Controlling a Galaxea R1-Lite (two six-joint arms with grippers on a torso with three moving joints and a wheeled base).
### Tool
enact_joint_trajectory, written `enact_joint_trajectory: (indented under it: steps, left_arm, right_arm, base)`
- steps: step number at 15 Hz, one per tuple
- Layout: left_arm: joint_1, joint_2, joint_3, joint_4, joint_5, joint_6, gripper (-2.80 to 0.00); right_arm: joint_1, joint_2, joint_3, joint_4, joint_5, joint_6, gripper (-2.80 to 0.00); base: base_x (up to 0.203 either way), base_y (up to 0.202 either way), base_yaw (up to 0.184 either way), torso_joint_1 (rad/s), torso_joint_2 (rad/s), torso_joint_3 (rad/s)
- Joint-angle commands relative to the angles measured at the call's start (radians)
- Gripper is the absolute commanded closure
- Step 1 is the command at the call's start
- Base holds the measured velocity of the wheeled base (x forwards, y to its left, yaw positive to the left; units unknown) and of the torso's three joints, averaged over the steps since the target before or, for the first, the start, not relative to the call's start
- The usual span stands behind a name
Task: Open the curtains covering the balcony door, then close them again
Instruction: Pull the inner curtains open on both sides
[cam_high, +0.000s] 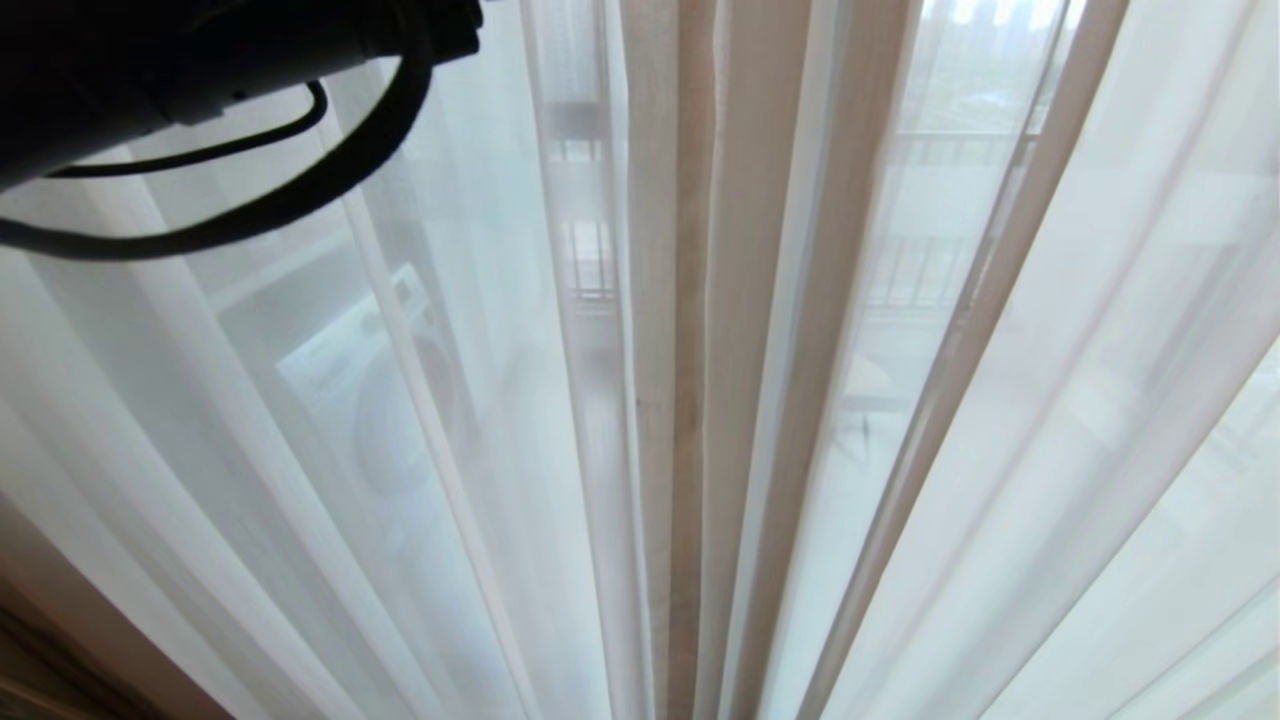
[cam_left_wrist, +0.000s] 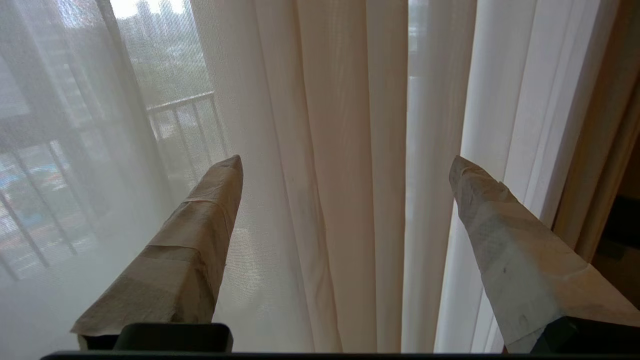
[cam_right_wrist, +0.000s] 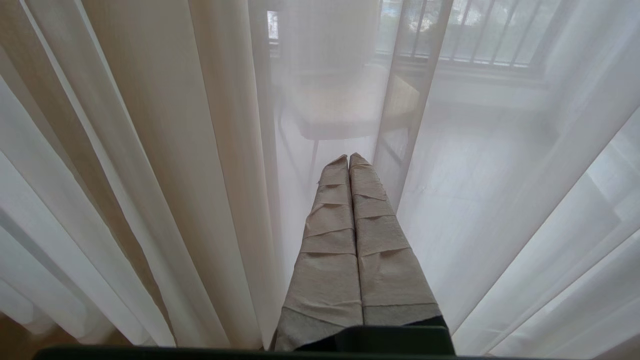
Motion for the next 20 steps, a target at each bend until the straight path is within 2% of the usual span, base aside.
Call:
enact_joint_trajectory:
  steps: [1, 7, 13, 20]
  left_arm:
    - [-0.003, 0.095, -0.084, -0.002, 0.023, 0.025, -2.8]
    - [0.02, 0.274, -0.305, -0.004, 0.177, 0.13, -2.8]
    - [0.033, 0.41, -0.506, -0.004, 0.246, 0.175, -2.8]
    - [0.058, 0.47, -0.588, -0.006, 0.251, 0.195, -2.8]
  right_arm:
    - [0.0, 0.0, 0.0, 0.0, 0.001, 0.0, 0.0]
    - [0.0, 0.0, 0.0, 0.0, 0.001, 0.0, 0.0]
    - [0.0, 0.0, 0.0, 0.0, 0.001, 0.0, 0.0]
    - [-0.001, 0.0, 0.0, 0.0, 0.001, 0.0, 0.0]
  base:
    - [0.0, 0.0, 0.0, 0.0, 0.0, 0.0]
    - [0.0, 0.0, 0.0, 0.0, 0.0, 0.0]
    - [0.0, 0.0, 0.0, 0.0, 0.0, 0.0]
    - [0.0, 0.0, 0.0, 0.0, 0.0, 0.0]
